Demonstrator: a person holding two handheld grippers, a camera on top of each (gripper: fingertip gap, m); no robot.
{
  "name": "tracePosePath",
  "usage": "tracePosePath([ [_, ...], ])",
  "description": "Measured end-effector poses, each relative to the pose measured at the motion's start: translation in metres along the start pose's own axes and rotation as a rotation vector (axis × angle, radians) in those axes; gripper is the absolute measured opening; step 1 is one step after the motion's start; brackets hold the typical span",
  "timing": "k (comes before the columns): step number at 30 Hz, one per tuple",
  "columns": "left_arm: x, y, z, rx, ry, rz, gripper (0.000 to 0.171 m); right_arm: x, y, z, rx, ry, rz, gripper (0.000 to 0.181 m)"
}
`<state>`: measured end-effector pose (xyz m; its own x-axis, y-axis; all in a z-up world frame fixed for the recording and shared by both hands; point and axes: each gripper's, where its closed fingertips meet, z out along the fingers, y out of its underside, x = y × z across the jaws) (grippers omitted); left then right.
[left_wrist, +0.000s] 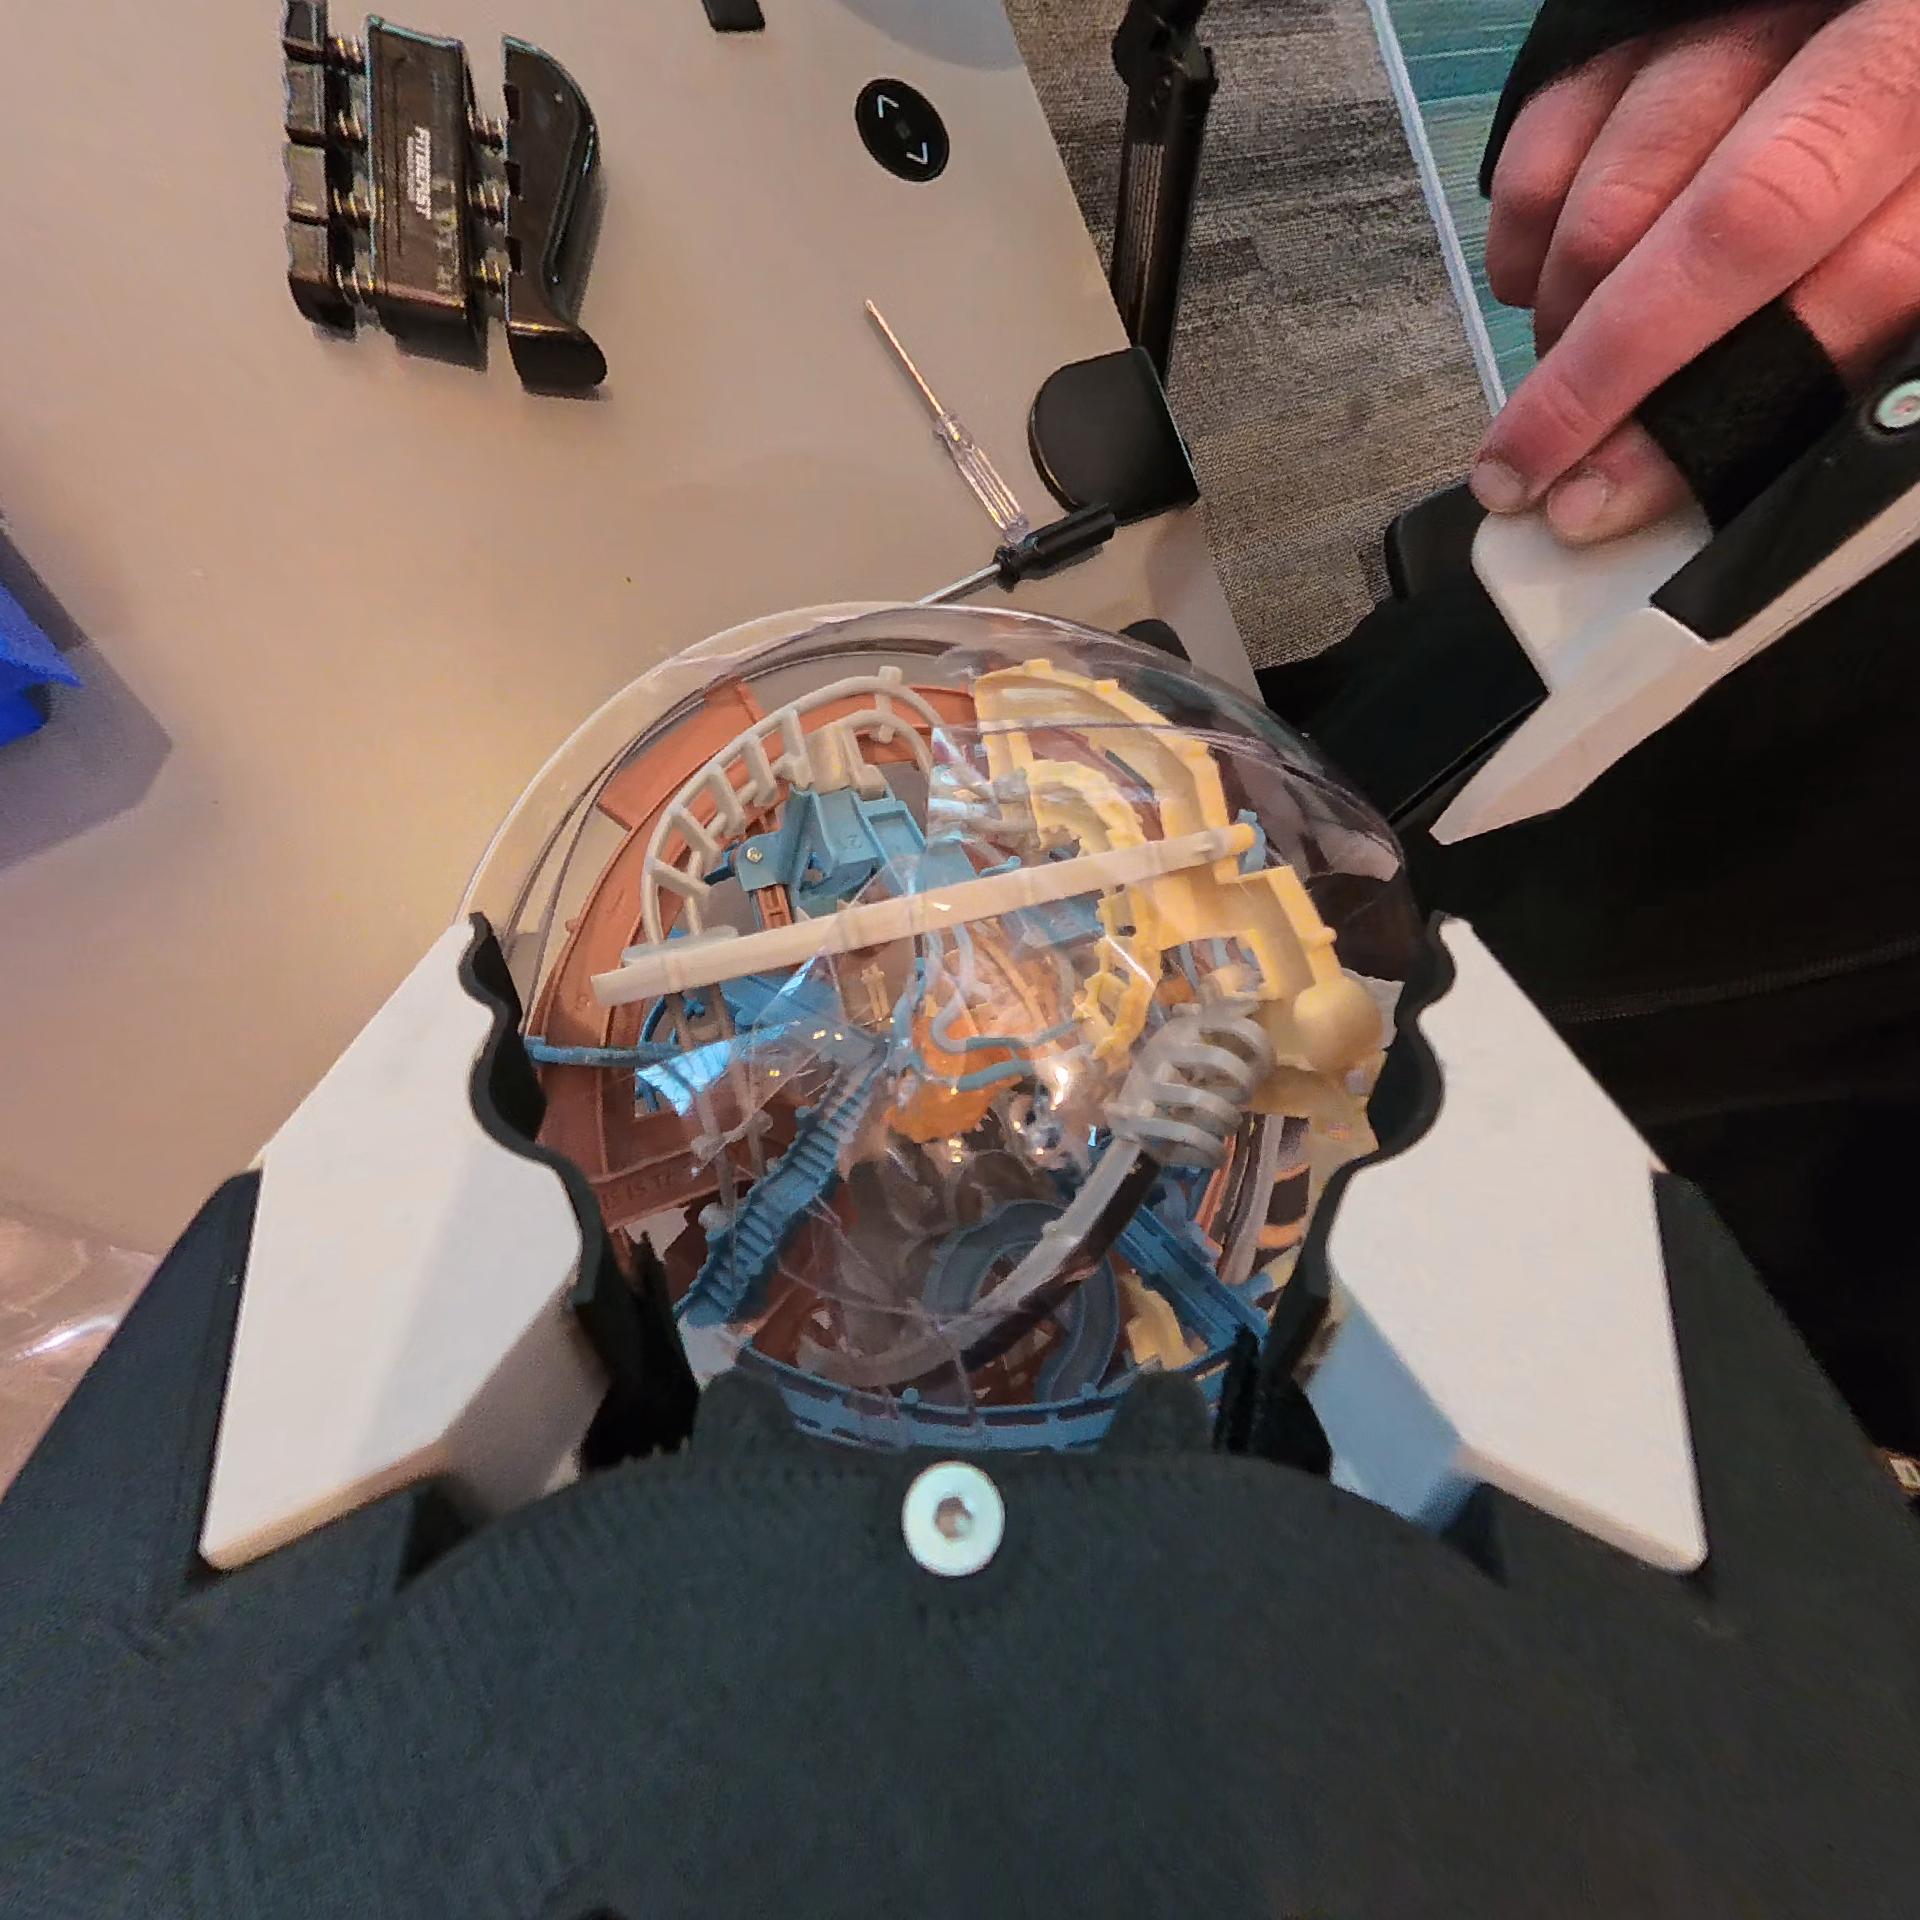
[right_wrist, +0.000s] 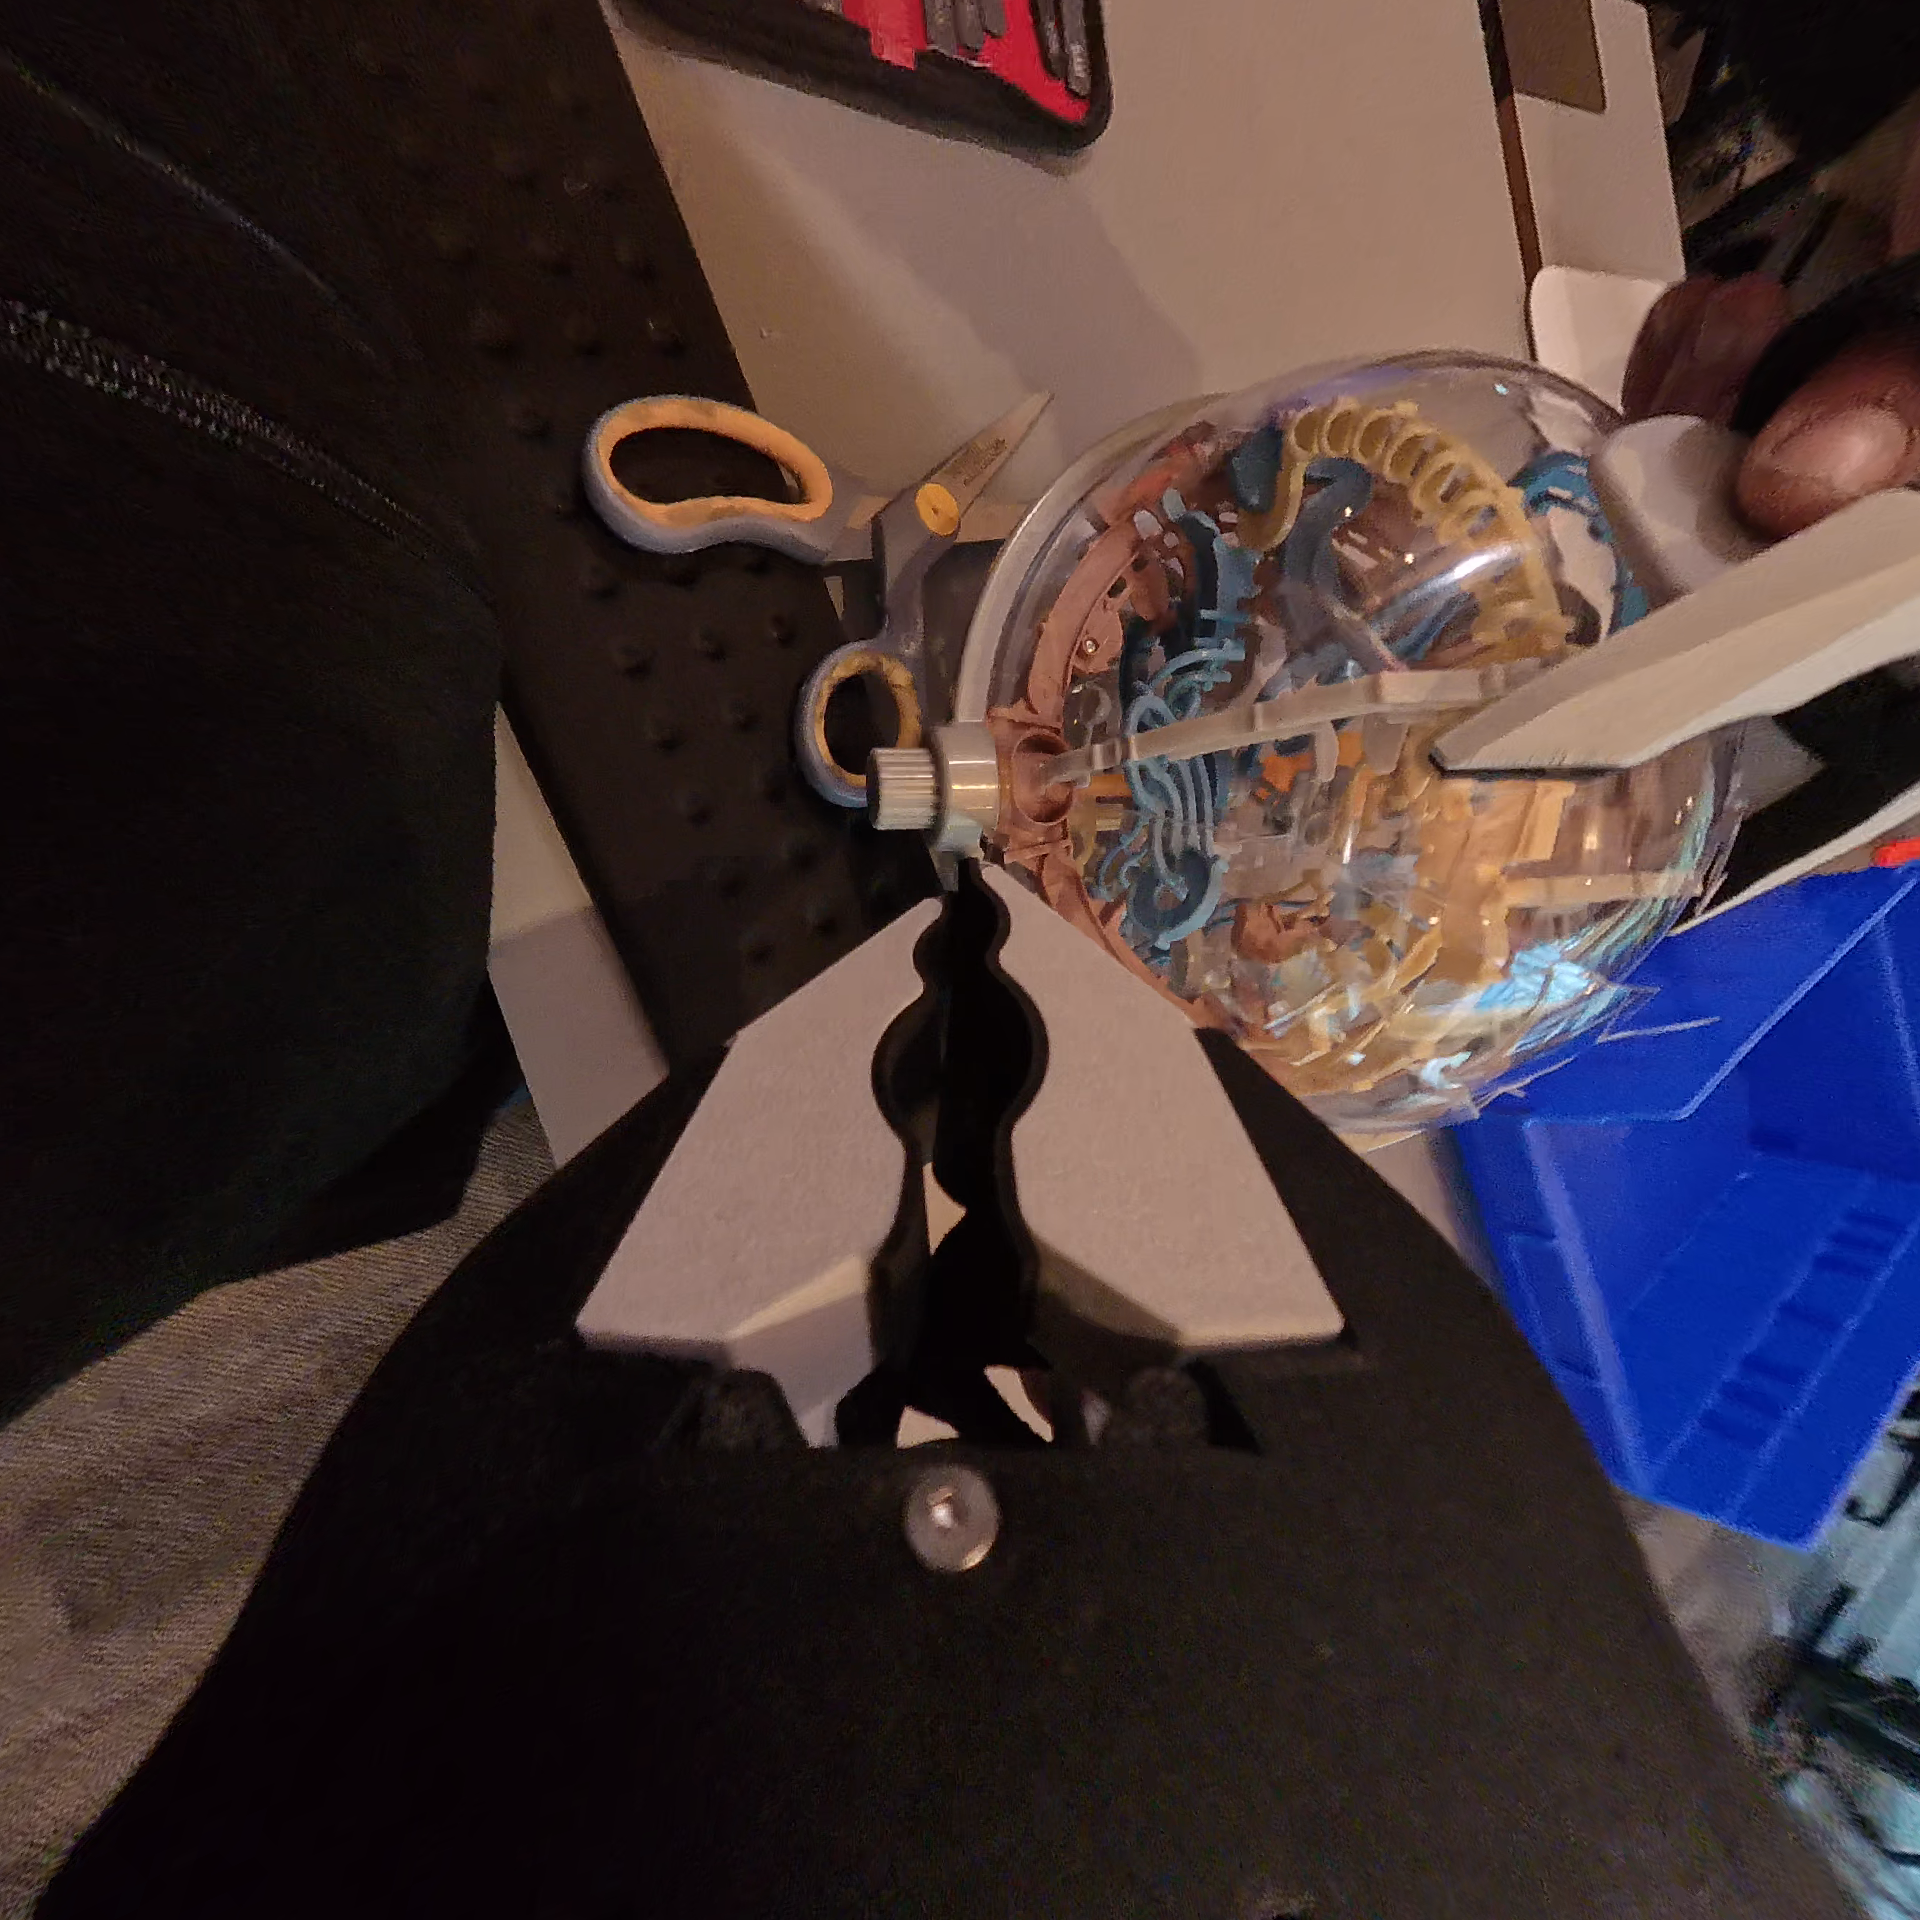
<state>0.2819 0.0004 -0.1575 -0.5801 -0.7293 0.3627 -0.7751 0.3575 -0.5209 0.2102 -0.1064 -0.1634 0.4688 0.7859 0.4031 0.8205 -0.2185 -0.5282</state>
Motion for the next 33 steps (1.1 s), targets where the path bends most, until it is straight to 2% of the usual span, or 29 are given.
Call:
tracePosePath([
  [5, 0.002, -0.005, 0.004, 0.031, -0.038, -0.042, 0.158, 0.002, 0.011, -0.011, 0.069, -0.028, 0.226, 0.0],
  [10, 0.003, -0.006, 0.004, 0.039, -0.053, -0.046, 0.158, 0.009, 0.027, -0.024, 0.073, 0.042, 0.346, 0.0],
  [15, 0.004, -0.007, 0.005, 0.033, -0.06, -0.047, 0.158, 0.01, 0.031, -0.022, 0.1, 0.039, 0.386, 0.0],
  [28, 0.0, -0.001, -0.004, 0.116, -0.028, -0.078, 0.158, 0.034, 0.029, -0.028, 0.343, -0.02, 0.6, 0.0],
  [33, -0.002, 0.002, -0.008, 0.152, -0.014, -0.097, 0.158, 0.034, 0.029, -0.027, 0.339, 0.016, 0.541, 0.0],
])
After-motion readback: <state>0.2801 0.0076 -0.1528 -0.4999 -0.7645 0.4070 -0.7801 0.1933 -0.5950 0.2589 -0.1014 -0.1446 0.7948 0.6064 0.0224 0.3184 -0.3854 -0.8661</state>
